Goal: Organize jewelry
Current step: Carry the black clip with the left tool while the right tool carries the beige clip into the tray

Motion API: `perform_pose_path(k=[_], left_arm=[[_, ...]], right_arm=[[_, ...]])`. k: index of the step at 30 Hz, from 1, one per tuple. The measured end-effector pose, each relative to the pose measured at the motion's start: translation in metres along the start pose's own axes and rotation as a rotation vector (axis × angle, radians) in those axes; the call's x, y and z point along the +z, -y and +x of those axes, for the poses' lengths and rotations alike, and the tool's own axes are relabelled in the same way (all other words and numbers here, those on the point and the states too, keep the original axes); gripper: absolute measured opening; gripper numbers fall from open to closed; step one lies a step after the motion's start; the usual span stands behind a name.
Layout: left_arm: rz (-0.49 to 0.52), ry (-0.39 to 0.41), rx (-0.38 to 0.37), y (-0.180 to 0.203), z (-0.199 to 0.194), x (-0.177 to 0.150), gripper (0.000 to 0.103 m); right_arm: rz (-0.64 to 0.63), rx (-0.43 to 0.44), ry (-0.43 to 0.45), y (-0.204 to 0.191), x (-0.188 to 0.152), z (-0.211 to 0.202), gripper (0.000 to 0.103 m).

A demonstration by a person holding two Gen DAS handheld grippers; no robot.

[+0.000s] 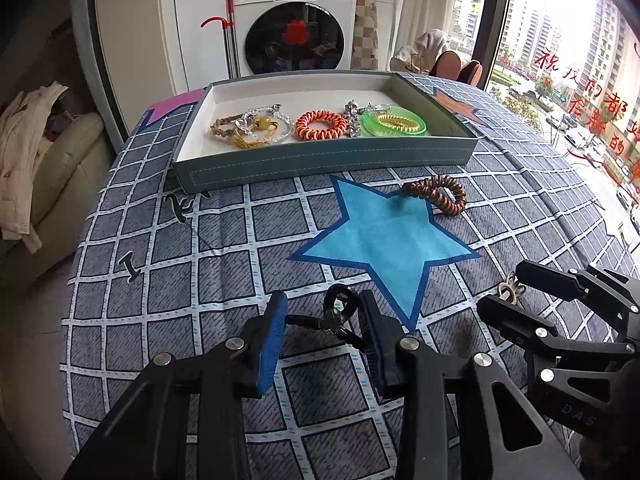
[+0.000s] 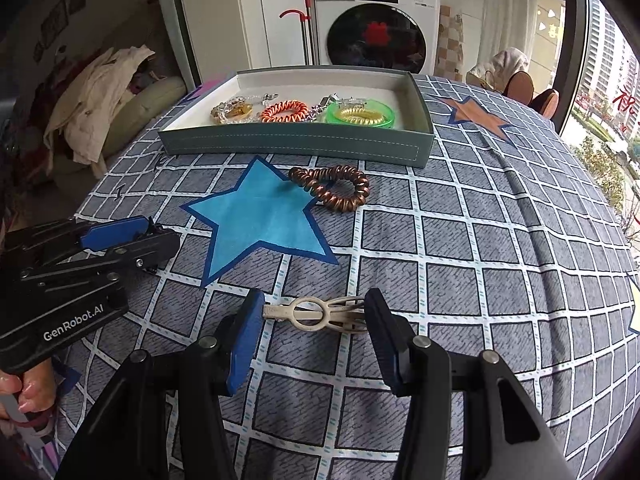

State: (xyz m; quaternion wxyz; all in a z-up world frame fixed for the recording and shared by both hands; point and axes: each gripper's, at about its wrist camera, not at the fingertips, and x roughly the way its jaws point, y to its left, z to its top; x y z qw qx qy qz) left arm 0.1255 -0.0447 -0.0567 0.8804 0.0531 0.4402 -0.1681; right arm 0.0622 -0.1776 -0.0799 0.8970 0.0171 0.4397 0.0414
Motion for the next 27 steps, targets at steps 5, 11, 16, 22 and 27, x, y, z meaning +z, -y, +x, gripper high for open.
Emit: perform_pose_path(k=[5,11,16,22,27], left_arm=[[-0.009,0.017,0.001,-0.005,-0.011,0.002,0.056],[-0.02,0.031,0.014,-0.009,-0.022,0.005,0.056],[-0.022,0.046,0.019,-0.012,-0.03,0.008,0.056],[-0.027,0.069,0.019,-0.016,-0.037,0.013,0.056],[-0.033,0.089,0.016,-0.02,-0.042,0.019,0.056]], right_arm=[[0.014,0.01,0.003,0.003,0.001,-0.005,0.055],[0.028,0.02,0.006,0.006,0.004,-0.013,0.055],[0.049,0.029,0.007,0.01,0.007,-0.019,0.055],[0.068,0.034,0.017,0.013,0.015,-0.026,0.055],[0.073,0.038,0.029,0.013,0.024,-0.032,0.055]])
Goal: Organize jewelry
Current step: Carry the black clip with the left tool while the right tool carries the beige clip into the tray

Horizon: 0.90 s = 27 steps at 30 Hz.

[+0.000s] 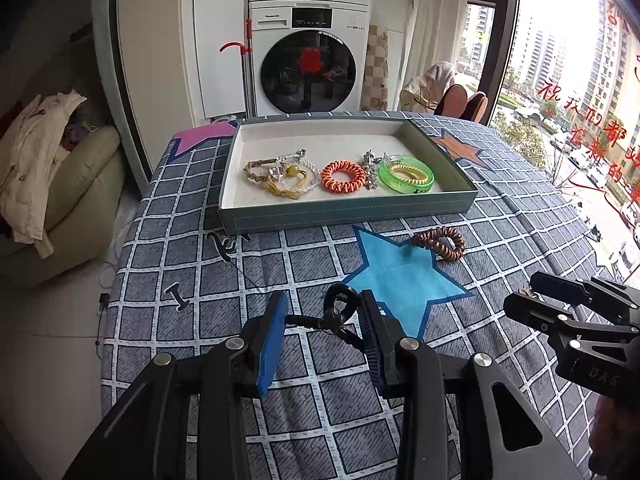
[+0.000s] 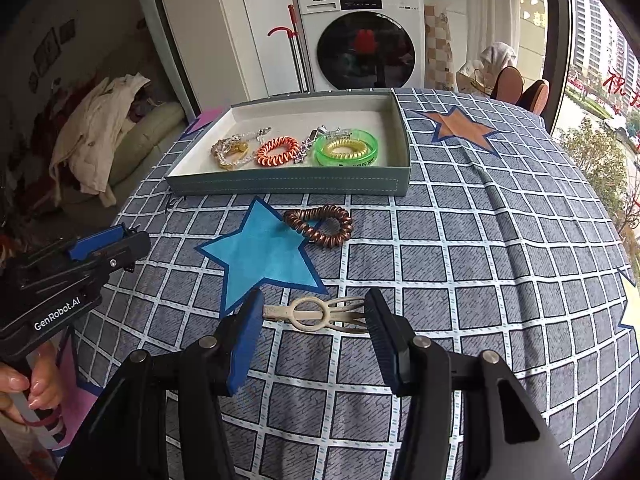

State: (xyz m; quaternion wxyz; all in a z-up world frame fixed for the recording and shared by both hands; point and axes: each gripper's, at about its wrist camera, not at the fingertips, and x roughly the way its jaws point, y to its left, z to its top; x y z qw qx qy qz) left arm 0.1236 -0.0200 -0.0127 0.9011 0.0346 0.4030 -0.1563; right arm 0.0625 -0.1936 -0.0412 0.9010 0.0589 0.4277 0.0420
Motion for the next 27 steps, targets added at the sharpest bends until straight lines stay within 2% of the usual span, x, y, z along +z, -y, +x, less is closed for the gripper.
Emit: perform_pose_path(k=[11,23,27], left_arm=[[-0.005,0.04,0.004,-0.009,-0.004,0.022,0.056],[-0.032,0.063,0.005,-0.027,0.013,0.085,0.056],[-0.025,0.073,0.038,-0.03,0.025,0.109,0.056]], right_arm=[[-0.007,0.023,0.021,-0.003,0.027,-0.003,0.055],[-0.007,0.022,0.058,0.007,0.094,0.01,0.055],[0.001,0.012,0.057,0.011,0.114,0.024,0.055]])
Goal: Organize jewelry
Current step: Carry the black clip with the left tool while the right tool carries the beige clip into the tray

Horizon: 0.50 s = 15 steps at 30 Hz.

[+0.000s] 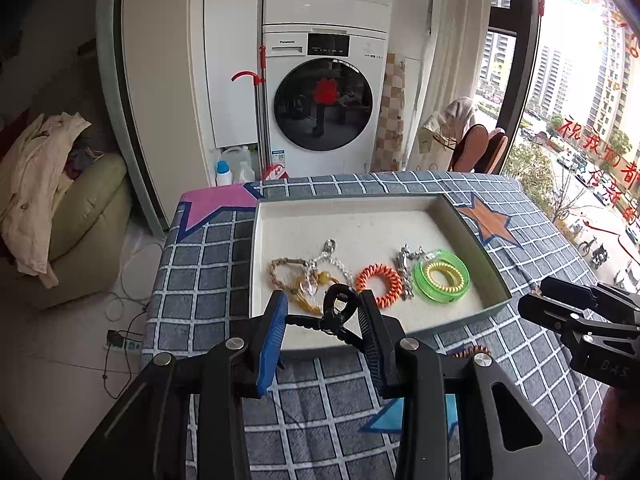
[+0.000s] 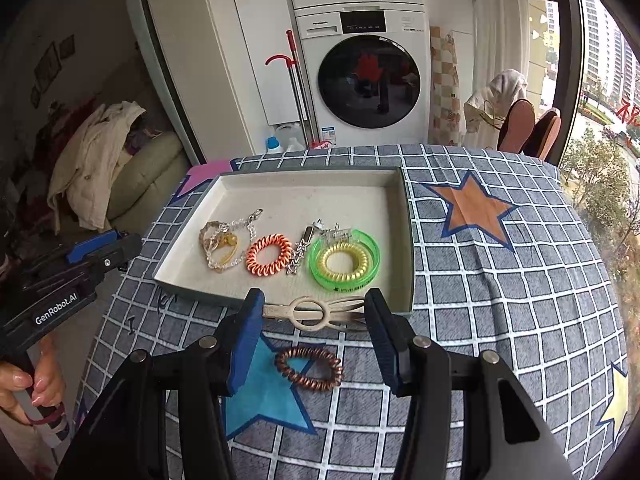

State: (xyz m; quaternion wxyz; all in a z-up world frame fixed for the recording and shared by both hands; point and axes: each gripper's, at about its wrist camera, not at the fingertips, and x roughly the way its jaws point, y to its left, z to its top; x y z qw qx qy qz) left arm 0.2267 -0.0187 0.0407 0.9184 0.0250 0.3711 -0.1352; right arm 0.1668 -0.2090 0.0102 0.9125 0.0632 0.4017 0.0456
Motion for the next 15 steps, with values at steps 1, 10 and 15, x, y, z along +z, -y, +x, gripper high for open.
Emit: perform_pose_path(k=[1,10,15], left_arm=[[0.0,0.002,0.006,-0.001,0.003,0.004,0.056],[-0.011,0.0,0.065,-0.004,0.049,0.034,0.056],[0.009,-0.036,0.087,0.001,0.079,0.026,0.056]], right_arm=[[0.0,-0.006,-0.001,0.001,0.005,0.005,0.055],[0.02,-0.022,0.003,0.007,0.038,0.045,0.055],[0.034,-0.034,-0.022,0.012,0.043,0.072,0.055]])
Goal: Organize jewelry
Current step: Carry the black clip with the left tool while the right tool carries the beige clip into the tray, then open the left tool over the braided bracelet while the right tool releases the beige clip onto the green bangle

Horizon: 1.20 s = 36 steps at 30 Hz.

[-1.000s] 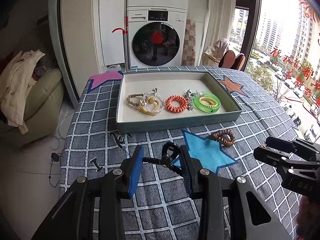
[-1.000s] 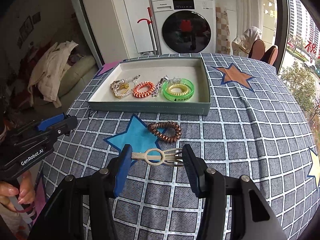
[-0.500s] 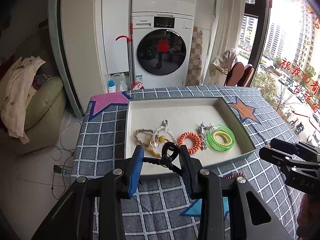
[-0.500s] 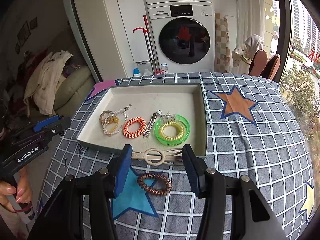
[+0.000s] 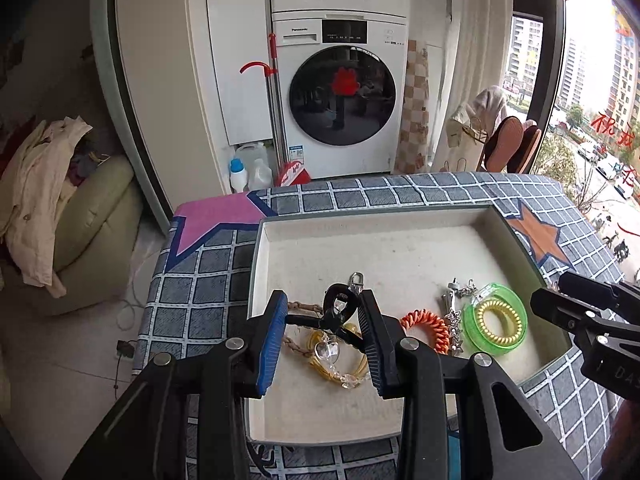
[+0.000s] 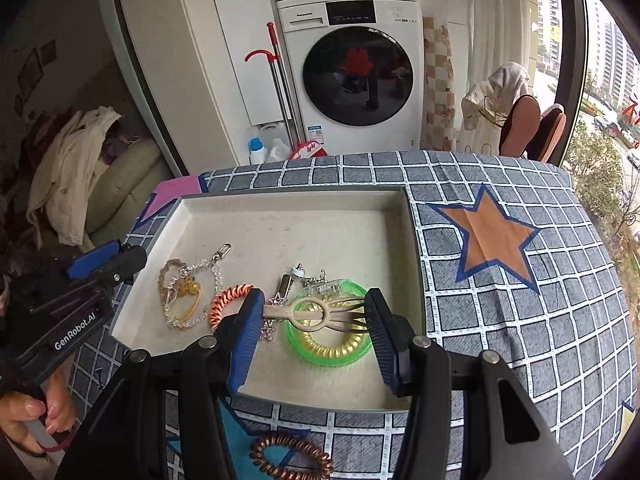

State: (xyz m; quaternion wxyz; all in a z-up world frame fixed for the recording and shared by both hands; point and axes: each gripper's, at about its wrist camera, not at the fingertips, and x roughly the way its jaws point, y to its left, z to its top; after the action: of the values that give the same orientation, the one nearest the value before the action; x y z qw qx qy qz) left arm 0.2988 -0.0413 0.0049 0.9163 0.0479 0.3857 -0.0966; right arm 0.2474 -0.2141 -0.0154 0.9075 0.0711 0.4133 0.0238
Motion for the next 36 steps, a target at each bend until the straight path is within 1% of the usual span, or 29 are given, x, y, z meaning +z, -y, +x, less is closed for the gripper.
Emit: perform_pose_path(k=[8,16,18,19,20,22,24,28,32,36], left_arm=[[0.022,-0.062,0.023,0.008,0.039,-0.017,0.056],[0.057,-0.078,0.047,0.015,0.052,-0.026,0.057],[0.064,-0.086,0.051,0.016,0.055,-0.027,0.059],[0.065,-0.091,0.057,0.016,0.058,-0.029,0.063],[0.064,-0.095,0.062,0.016,0.06,-0.03,0.063],[0.057,-0.09,0.063,0.016,0.061,-0.032,0.063],[0.055,-0.092,0.064,0.016,0.061,-0.032,0.063],[0.054,-0.091,0.072,0.016,0.058,-0.03,0.063],[0.042,-0.075,0.068,0.014,0.051,-0.028,0.063],[0.034,-0.069,0.063,0.013,0.045,-0.025,0.063]], right_arm=[[-0.004,-0.025,-0.057,0.008,-0.006,0.04,0.055],[-0.026,-0.039,-0.08,0.004,-0.016,0.056,0.056],[-0.016,-0.037,-0.073,0.006,-0.017,0.055,0.056],[-0.013,-0.034,-0.074,0.006,-0.017,0.056,0.056],[-0.011,-0.031,-0.076,0.006,-0.017,0.056,0.056],[-0.009,-0.023,-0.081,0.007,-0.017,0.056,0.059],[-0.008,-0.012,-0.085,0.008,-0.017,0.056,0.067],[0.011,0.003,-0.07,0.009,-0.016,0.05,0.07],[0.037,0.033,-0.048,0.009,-0.012,0.041,0.079],[0.04,0.039,-0.032,0.007,-0.008,0.033,0.08]])
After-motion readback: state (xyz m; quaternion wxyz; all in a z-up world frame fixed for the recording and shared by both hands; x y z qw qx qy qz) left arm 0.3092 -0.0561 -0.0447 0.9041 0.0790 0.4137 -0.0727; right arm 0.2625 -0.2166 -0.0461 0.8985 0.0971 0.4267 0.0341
